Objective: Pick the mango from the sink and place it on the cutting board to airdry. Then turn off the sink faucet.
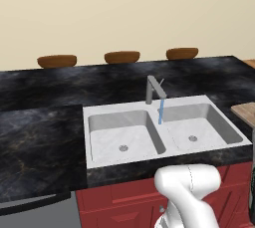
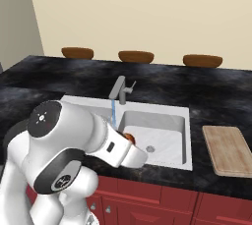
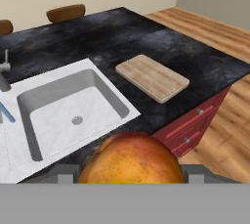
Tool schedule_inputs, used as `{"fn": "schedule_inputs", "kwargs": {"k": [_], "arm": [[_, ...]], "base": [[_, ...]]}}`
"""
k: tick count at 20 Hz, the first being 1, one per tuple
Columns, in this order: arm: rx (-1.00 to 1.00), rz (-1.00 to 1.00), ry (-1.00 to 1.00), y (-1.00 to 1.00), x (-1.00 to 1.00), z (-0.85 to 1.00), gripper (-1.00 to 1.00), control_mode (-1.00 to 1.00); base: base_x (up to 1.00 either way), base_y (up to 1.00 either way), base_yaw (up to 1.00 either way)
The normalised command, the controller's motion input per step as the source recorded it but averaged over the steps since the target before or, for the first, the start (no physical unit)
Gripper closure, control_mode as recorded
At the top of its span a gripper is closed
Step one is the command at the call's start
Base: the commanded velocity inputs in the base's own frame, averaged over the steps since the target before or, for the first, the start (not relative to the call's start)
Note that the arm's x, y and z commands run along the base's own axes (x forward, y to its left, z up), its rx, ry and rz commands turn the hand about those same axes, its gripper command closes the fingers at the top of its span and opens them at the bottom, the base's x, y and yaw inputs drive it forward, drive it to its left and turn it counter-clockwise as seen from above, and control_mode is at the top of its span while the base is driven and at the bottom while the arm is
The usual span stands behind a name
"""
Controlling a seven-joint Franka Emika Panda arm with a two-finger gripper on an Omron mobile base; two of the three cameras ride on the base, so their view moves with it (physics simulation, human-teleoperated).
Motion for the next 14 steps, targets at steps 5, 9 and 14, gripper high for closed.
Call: {"fn": "schedule_inputs", "kwargs": {"k": [5,9,14], "arm": [[0.0,-0.01,-0.07,-0.41,0.05,0.0,1.0,-1.0],[0.0,-0.05,-0.02,-0.35,0.12,0.0,1.0,-1.0],[0.03,-0.07,0.02,-0.44,0.13,0.0,1.0,-1.0]], "base": [[0.0,0.0,0.0],[0.0,0.0,0.0],[0.0,0.0,0.0]]}}
